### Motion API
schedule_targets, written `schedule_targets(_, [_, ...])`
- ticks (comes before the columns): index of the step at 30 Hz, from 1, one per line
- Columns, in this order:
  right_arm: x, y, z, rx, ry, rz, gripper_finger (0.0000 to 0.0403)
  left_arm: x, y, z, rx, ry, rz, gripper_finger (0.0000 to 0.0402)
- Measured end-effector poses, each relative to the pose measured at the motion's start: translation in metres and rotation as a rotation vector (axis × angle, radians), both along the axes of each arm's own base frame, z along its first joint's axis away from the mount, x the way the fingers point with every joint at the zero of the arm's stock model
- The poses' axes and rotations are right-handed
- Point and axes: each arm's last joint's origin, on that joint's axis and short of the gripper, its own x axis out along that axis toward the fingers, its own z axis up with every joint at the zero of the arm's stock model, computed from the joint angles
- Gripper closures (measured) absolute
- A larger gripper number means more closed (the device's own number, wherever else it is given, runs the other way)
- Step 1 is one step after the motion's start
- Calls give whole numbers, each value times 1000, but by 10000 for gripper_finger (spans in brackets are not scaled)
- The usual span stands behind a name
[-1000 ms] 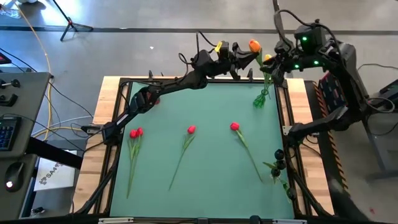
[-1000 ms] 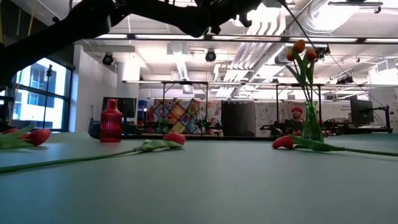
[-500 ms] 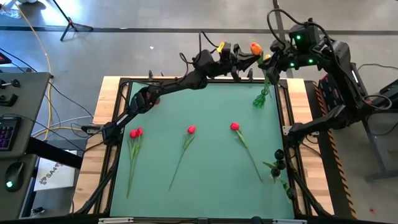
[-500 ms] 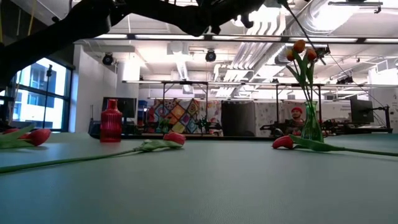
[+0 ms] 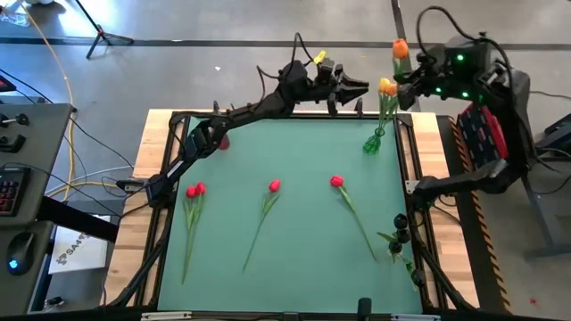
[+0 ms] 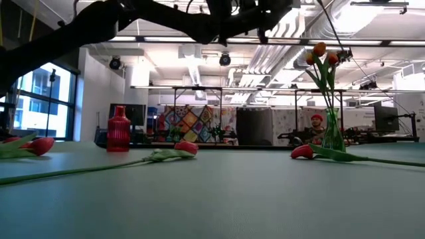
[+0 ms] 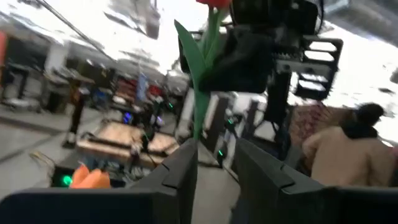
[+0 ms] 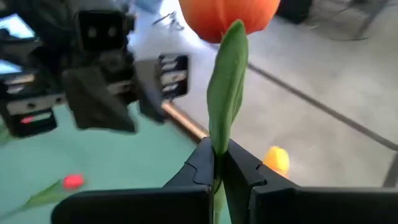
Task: Sort flowers into vase by color
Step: Put the orange tulip into the green flower vase
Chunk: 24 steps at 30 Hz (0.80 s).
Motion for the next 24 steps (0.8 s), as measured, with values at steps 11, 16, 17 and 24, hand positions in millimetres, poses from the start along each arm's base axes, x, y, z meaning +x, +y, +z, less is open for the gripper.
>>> schedule_targets(11, [-19, 12, -59, -125, -181, -151, 402, -6, 19, -13, -19, 155, -56, 317])
schedule_targets(16, [-25, 15, -89, -161, -181, -204, 402, -4, 17, -17, 5, 182, -50, 321])
schedule_targets(17, [-25, 15, -95, -167, -183, -208, 402, -4, 17, -16, 10, 180, -45, 321])
schedule_targets(24, [-21, 10, -124, -245, -185, -240, 403, -5, 21, -18, 10, 192, -33, 321])
